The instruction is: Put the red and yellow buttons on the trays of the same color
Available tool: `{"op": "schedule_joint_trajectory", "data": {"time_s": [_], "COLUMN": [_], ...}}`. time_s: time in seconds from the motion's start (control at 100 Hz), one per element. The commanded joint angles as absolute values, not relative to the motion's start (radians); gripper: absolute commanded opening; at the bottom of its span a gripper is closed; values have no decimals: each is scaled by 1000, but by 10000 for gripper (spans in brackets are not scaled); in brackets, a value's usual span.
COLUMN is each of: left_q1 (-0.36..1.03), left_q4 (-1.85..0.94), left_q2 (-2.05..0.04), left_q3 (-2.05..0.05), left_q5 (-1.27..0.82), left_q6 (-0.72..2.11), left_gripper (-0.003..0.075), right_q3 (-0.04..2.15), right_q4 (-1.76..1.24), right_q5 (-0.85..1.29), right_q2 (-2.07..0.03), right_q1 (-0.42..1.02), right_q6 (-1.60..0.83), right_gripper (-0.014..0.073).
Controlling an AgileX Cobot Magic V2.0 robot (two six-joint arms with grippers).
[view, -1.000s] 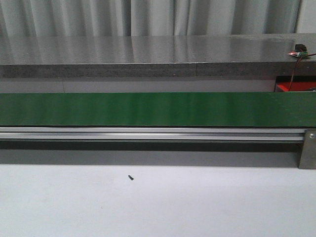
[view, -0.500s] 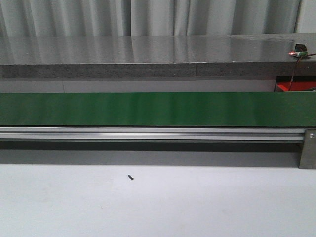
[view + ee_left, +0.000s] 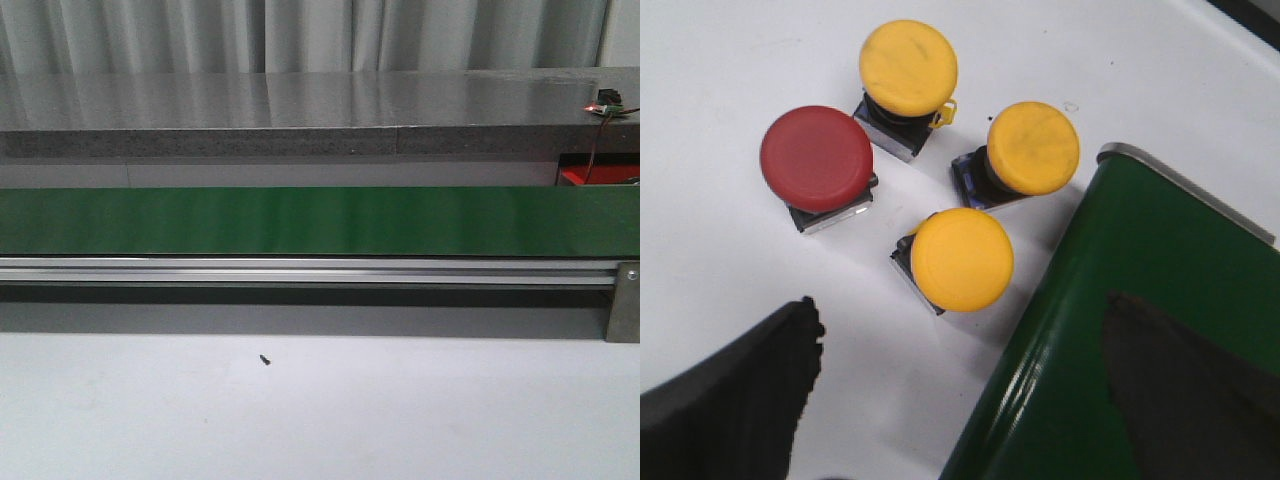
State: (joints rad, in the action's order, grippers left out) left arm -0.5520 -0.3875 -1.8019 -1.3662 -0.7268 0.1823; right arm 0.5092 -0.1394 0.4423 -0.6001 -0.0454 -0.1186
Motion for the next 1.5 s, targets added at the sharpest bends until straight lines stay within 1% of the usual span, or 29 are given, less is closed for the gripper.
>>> {"op": "schedule_joint_trajectory", "data": {"time_s": [0.0,0.26,0.92,0.99,1.06,1.11,1.17,1.25,1.31,1.49], "left_q1": [-553,-551,-551,-551,-551,-551,-551,-551,-551,-555], "left_q4": [-403,-414,-469,-469,-469,-469,-469,-469,-469,-450], "left_q2": [-1794,-1885,-1973,-1973,-1973,-1973,-1973,-1973,-1973,-1933], "left_q3": [-1432,-1500,-1501,-1501,-1501,-1501,-1501,-1501,-1501,-1501], "left_q5": [-720,-752,-673,-669,-669,-669,-669,-669,-672,-700], "left_q6": [164,150,148,148,148,148,148,148,148,148], "left_gripper": [545,545,538,486,393,307,223,149,127,127], "right_q3": [536,535,519,519,519,519,519,519,519,519], "right_q4": [-148,-149,-160,-160,-160,-160,-160,-160,-160,-160], "right_q5": [362,361,346,346,346,346,346,346,346,346], "right_q2": [-598,-598,-598,-598,-598,-598,-598,-598,-598,-598], "right_q1": [-43,-43,-43,-43,-43,-43,-43,-43,-43,-43], "right_q6": [-129,-129,-129,-129,-129,-129,-129,-129,-129,-129], "right_gripper": [-123,-123,-123,-123,-123,-123,-123,-123,-123,-123]}}
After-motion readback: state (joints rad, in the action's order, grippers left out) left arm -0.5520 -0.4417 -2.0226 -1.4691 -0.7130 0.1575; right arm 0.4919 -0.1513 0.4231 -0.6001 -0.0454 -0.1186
